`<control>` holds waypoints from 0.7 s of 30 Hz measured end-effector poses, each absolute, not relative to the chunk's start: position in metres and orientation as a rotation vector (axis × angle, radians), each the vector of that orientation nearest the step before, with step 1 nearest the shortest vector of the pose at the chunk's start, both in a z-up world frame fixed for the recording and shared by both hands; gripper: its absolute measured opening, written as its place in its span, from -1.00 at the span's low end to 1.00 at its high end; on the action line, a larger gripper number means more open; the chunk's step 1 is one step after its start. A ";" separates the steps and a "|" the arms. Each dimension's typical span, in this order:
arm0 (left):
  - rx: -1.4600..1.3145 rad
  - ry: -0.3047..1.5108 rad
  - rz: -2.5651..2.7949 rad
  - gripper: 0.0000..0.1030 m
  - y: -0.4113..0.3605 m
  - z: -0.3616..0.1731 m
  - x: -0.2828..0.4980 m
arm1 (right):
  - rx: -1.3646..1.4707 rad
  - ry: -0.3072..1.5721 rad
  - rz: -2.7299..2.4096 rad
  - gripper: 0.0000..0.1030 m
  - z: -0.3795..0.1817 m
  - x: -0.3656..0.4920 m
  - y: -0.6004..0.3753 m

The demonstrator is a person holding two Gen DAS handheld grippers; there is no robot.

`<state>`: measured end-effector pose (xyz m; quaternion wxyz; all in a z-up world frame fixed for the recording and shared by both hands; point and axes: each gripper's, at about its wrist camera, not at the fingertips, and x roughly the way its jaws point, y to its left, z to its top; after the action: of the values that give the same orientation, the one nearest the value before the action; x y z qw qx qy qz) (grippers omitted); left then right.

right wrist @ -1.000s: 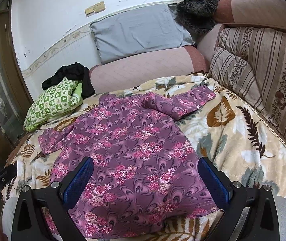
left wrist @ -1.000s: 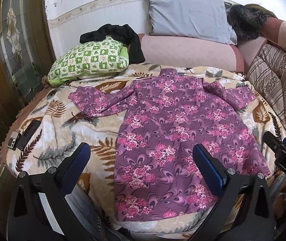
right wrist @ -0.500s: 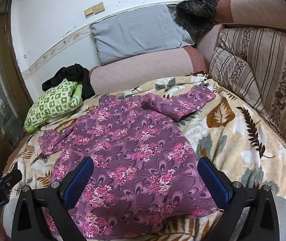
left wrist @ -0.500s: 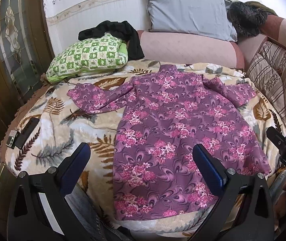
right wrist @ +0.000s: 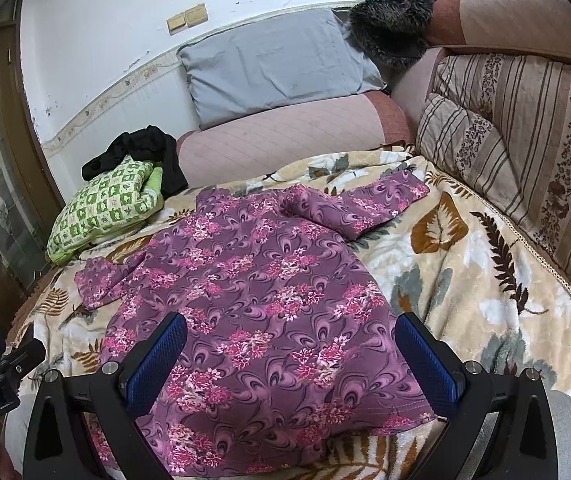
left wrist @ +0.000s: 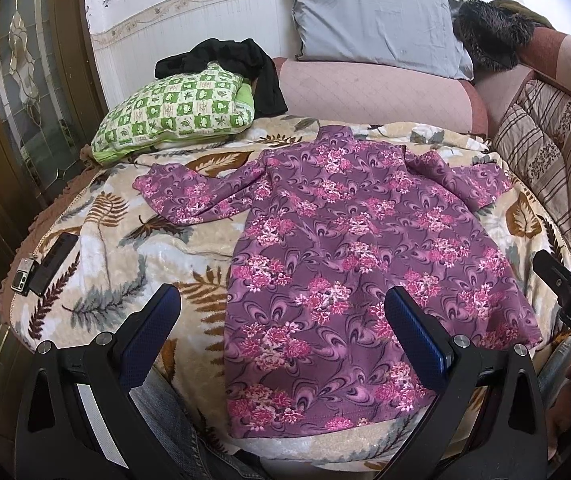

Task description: Fold small clothes

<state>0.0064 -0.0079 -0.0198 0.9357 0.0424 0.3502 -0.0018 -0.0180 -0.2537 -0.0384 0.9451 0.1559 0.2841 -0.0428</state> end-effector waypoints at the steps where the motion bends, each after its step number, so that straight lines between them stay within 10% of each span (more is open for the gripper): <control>1: 0.087 0.716 -0.003 0.99 -0.008 -0.020 0.006 | 0.318 0.579 -0.087 1.00 -0.038 -0.018 -0.254; 21: 0.084 0.771 -0.004 0.99 -0.025 -0.022 0.064 | 0.430 0.656 -0.025 1.00 0.009 0.037 -0.312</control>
<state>0.0642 -0.0253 -0.0218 0.9258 0.0408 0.3758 -0.0021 0.0373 -0.3122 0.0094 0.9240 0.2095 0.3197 -0.0120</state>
